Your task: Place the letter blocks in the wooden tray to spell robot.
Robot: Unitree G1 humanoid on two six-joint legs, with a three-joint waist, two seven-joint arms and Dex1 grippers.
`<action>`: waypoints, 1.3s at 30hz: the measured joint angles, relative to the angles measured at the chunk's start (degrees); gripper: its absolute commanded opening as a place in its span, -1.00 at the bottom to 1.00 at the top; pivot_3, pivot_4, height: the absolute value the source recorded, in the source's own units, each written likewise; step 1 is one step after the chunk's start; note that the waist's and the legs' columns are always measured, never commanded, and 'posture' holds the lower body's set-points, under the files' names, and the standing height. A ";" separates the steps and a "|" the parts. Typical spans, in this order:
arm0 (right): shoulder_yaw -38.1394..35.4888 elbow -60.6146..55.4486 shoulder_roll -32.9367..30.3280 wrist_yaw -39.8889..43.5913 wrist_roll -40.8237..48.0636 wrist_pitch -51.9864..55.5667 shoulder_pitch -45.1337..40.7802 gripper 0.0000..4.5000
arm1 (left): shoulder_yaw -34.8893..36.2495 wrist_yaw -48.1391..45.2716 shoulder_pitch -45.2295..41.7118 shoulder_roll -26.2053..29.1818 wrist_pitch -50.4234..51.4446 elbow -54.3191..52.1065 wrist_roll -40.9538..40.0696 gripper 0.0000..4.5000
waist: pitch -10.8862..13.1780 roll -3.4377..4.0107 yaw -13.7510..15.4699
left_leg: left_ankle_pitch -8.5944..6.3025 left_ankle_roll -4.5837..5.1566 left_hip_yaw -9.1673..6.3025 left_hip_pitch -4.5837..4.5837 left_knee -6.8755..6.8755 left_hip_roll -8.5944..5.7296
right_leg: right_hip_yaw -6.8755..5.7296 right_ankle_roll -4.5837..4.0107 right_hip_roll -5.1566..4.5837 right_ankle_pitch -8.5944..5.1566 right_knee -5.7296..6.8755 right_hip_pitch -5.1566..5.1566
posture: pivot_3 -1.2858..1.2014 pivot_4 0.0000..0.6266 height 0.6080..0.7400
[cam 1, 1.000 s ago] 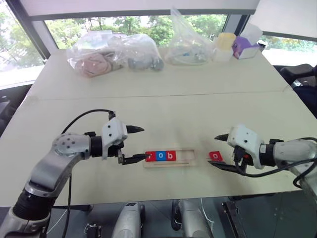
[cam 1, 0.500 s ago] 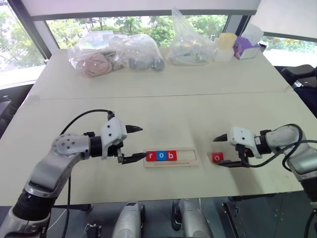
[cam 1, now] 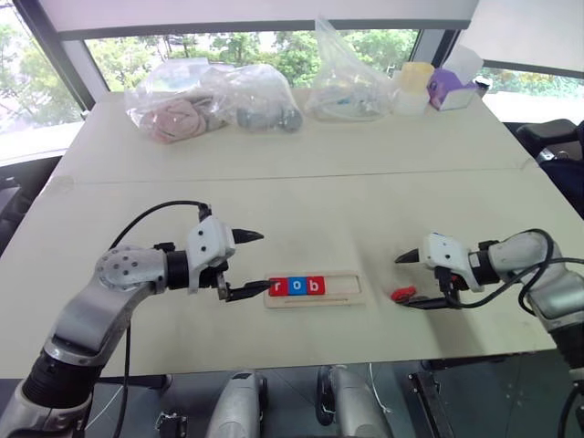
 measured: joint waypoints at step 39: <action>-7.71 -8.99 -0.61 -6.77 5.31 10.85 8.86 0.98 | -0.27 -0.98 -1.70 -1.23 -0.21 0.64 0.16 1.00 | -0.02 0.01 0.03 | 0.00 0.00 0.04 0.10 0.01 0.00 | 0.03 -0.04 0.03 0.04 0.08 0.04 | 0.03 -0.52 1.00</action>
